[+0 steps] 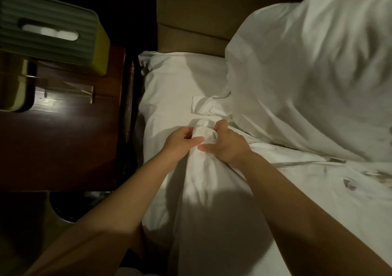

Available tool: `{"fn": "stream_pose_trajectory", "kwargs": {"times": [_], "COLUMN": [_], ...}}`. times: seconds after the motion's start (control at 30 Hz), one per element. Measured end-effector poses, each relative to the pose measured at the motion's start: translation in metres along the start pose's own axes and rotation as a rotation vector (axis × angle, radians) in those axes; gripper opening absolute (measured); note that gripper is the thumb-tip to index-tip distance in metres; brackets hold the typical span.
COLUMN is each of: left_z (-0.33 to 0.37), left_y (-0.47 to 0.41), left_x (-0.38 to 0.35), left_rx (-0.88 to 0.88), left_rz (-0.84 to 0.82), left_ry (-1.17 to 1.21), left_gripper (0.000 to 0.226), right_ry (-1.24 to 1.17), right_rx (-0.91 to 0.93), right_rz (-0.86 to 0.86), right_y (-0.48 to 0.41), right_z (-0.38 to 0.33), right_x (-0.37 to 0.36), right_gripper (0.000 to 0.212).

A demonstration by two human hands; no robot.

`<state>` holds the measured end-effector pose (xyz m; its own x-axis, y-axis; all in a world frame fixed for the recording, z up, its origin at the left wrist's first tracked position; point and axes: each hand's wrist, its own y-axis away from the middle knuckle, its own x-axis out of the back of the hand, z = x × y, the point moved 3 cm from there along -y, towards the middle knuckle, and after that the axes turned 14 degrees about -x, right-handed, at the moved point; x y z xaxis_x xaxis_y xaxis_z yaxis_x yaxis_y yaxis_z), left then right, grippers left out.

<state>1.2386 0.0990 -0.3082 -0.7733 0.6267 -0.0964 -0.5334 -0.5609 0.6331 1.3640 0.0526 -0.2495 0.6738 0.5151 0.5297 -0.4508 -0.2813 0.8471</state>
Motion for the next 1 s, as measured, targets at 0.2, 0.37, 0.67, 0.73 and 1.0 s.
{"fn": "stream_pose_trajectory", "kwargs": {"times": [0.2,0.37,0.67,0.73,1.0], "left_z": [0.0,-0.007,-0.022,-0.018,-0.018], "left_y": [-0.006,-0.007,0.025,0.037,0.081], "left_x": [0.011,-0.008,-0.025,-0.028,-0.014], "left_rx": [0.102,0.173,0.086,0.101,0.004], "left_rz": [-0.145,-0.224,-0.112,-0.048,-0.027], "left_ry": [0.341,0.432,-0.037,-0.046,0.163], "left_gripper": [0.041,0.063,0.028,0.019,0.028], "right_ry": [-0.255,-0.182,-0.002,-0.045,-0.133], "right_rx": [0.237,0.181,0.029,0.039,-0.013], "right_rz": [-0.163,0.12,0.413,0.526,0.872], "right_y": [0.025,-0.023,-0.008,0.018,0.155], "right_z": [-0.002,0.001,-0.002,-0.008,0.047], "right_x": [0.047,0.009,-0.013,-0.019,-0.101], "right_gripper": [0.019,0.022,0.051,0.051,0.046]}}
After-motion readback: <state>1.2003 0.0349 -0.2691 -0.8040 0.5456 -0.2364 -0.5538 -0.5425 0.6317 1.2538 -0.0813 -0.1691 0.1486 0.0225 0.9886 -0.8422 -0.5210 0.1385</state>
